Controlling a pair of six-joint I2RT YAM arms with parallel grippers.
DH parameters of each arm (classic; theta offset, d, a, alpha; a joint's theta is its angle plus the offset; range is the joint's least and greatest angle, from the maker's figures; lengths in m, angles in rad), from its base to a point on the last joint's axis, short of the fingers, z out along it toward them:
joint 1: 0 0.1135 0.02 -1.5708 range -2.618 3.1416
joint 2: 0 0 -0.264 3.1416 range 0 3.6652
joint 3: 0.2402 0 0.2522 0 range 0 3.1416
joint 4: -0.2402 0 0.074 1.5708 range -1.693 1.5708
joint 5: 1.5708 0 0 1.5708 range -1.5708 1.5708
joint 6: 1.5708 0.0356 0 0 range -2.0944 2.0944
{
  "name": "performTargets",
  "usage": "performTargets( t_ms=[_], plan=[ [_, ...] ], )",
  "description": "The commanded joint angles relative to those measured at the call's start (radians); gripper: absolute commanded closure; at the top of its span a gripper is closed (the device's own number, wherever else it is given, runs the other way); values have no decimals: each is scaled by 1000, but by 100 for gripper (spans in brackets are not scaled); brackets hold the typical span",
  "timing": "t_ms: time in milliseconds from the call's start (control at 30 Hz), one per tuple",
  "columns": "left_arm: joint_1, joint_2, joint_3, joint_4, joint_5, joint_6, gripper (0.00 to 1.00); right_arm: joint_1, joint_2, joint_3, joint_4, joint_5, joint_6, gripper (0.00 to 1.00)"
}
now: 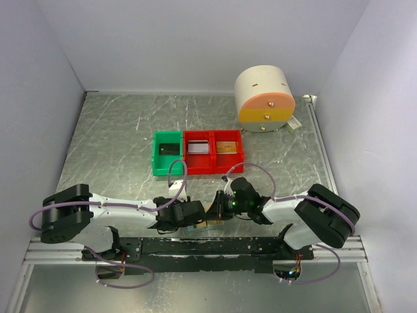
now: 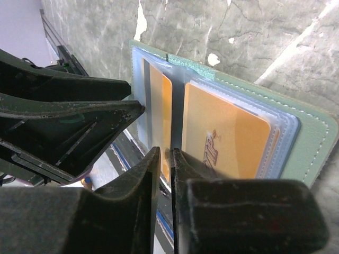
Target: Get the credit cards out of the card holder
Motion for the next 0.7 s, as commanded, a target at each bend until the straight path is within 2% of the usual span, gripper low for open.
performTargets(
  t_ms=[0, 67, 133, 200, 267, 367, 500, 567, 667],
  plan=[
    [-6, 52, -39, 1, 39, 14, 50, -4, 33, 2, 64, -16, 14, 84],
    [-6, 64, -32, 0, 40, 14, 51, -6, 53, 2, 94, -18, 26, 81],
    [-6, 74, -28, -1, 43, 16, 51, -5, 75, 4, 119, -22, 38, 83],
    [-5, 82, -21, -9, 43, 15, 52, -7, 82, 6, 130, -37, 50, 95],
    [-6, 86, -16, -33, 39, 4, 52, -9, 41, -9, 126, -19, 55, 100],
    [-6, 80, -24, -50, 34, -14, 52, -14, -53, 10, -25, 51, -1, 100],
    [-6, 53, -56, -17, 35, -19, 52, -18, -88, 47, -163, 53, -88, 100],
    [-6, 40, -63, -3, 33, -16, 52, -19, -73, 37, -152, 35, -89, 100],
    [-6, 26, -69, 31, 38, 2, 52, -20, -32, 1, -43, -9, -35, 98]
  ],
)
